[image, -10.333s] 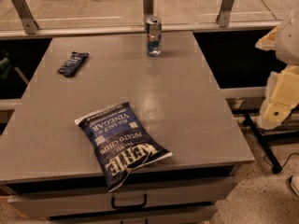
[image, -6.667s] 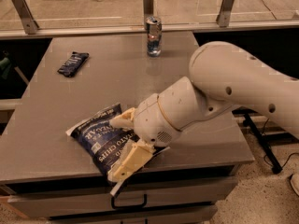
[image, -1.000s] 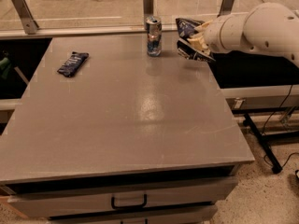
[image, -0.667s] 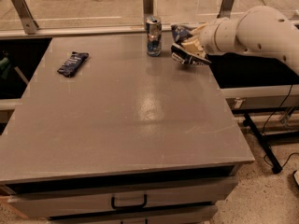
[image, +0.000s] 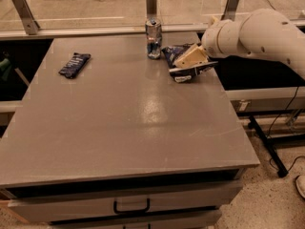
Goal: Move blue chip bag near redbull can
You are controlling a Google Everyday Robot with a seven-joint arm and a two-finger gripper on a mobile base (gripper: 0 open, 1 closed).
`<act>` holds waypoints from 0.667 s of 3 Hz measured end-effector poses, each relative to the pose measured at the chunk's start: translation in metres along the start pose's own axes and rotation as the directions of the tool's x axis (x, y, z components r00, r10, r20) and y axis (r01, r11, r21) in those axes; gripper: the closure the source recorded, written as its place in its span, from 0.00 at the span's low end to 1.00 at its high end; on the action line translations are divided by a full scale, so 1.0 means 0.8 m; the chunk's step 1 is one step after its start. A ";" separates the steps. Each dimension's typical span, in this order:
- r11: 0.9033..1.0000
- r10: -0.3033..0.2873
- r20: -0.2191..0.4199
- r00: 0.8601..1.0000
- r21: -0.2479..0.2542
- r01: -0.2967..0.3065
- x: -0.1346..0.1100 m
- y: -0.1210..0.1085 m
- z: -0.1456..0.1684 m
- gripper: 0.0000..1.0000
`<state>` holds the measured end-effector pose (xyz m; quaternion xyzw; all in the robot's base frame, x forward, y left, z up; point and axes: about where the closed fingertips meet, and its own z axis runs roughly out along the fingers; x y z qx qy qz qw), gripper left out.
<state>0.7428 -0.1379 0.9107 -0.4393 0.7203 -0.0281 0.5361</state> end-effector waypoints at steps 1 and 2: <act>0.999 -0.044 0.011 0.999 0.028 0.043 -0.014 -0.012 -0.029 0.00; 0.993 -0.115 0.052 0.992 0.042 0.113 -0.051 -0.035 -0.089 0.00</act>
Offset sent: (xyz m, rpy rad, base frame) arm -0.0794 -0.0425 0.1390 -0.1254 -0.1742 0.1258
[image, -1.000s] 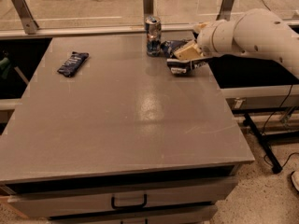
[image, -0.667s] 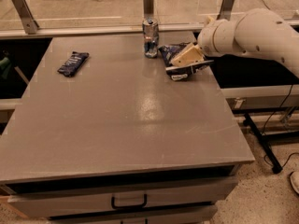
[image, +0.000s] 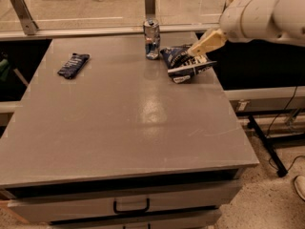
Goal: Move blue chip bag near redbull can
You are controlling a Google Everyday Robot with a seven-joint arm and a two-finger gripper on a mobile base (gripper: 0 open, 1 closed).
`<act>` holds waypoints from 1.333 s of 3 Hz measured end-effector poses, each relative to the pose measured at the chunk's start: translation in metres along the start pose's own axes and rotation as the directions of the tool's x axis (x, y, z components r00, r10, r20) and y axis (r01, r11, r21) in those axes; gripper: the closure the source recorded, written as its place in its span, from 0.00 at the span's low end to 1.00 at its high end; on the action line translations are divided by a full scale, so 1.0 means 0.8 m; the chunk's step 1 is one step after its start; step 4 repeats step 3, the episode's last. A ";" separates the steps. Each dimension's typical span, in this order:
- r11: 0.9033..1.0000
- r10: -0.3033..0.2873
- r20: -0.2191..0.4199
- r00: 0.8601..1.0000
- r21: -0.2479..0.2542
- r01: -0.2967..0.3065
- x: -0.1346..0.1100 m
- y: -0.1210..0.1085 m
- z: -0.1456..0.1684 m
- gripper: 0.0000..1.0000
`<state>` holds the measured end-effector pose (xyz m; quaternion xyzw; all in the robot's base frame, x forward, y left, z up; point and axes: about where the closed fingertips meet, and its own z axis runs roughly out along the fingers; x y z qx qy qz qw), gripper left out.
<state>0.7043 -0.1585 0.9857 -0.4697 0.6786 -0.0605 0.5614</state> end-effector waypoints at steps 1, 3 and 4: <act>0.996 -0.083 0.069 0.994 -0.024 0.085 -0.059 -0.029 -0.070 0.00; 0.963 -0.198 0.094 0.976 -0.168 0.212 -0.121 0.007 -0.149 0.00; 0.963 -0.198 0.094 0.976 -0.168 0.212 -0.121 0.007 -0.149 0.00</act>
Offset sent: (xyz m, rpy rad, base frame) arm -0.1942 0.0311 0.1615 -0.2682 0.0327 0.4094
